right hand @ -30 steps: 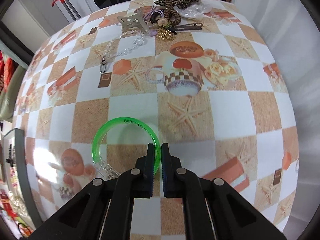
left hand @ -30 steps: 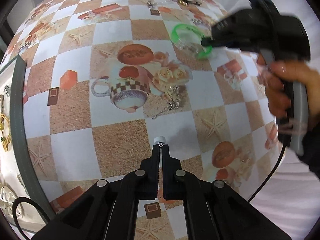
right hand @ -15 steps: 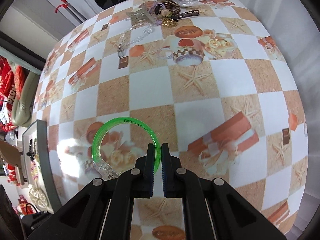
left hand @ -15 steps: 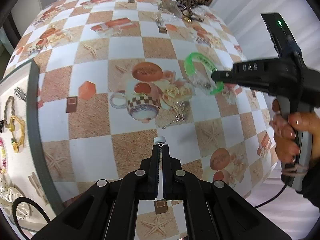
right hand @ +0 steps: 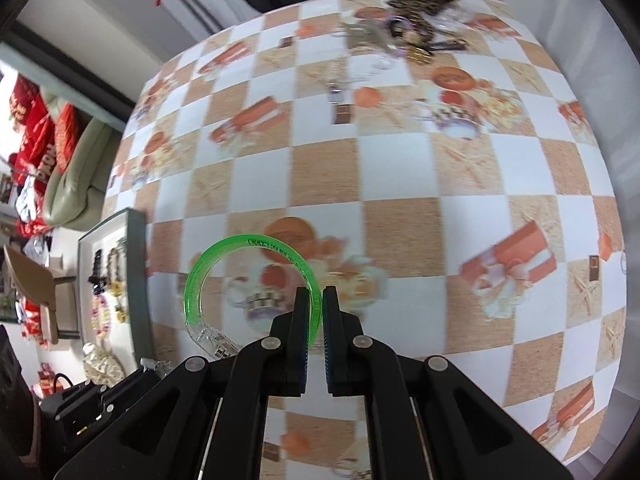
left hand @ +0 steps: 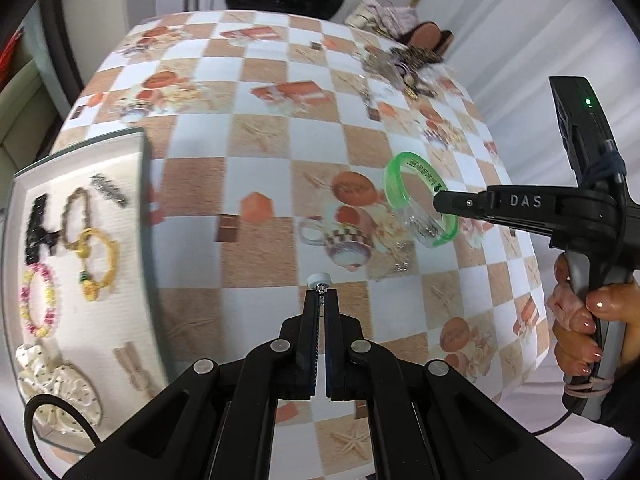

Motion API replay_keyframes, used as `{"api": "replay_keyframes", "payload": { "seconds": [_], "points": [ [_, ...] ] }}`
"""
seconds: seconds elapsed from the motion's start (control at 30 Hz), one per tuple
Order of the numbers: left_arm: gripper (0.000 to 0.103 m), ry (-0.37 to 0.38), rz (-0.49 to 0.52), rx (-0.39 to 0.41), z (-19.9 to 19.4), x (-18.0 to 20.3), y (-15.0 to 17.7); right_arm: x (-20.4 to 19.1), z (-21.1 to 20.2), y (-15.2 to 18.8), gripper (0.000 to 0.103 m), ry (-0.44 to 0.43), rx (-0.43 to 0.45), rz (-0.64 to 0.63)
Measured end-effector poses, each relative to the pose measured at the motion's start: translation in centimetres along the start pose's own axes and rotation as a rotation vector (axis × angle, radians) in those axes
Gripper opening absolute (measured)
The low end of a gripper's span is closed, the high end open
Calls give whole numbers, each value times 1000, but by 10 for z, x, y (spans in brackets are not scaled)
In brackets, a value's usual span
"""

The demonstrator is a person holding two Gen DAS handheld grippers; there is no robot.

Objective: Organize jewelry
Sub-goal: 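Carry the charm and green bangle into the tray and release them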

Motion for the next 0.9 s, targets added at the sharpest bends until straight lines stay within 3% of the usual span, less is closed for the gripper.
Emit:
{"api": "replay_keyframes", "payload": {
  "seconds": [0.53, 0.9],
  "points": [
    [6, -47, -188, 94, -44, -101, 26, -141, 9, 0, 7, -68, -36, -233],
    [6, -94, -294, 110, -44, -165, 37, -227, 44, 6, 7, -36, -96, -427]
  ]
}}
Point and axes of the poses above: each gripper's, at about its wrist camera, not at the fingertips, and z roughly the way its jaws point, x to its right, y to its underside, the point moved 8 cm from there along z, roughly the way its jaws point, and after that the axes turned 12 degrees about -x, right-handed, at the moved point
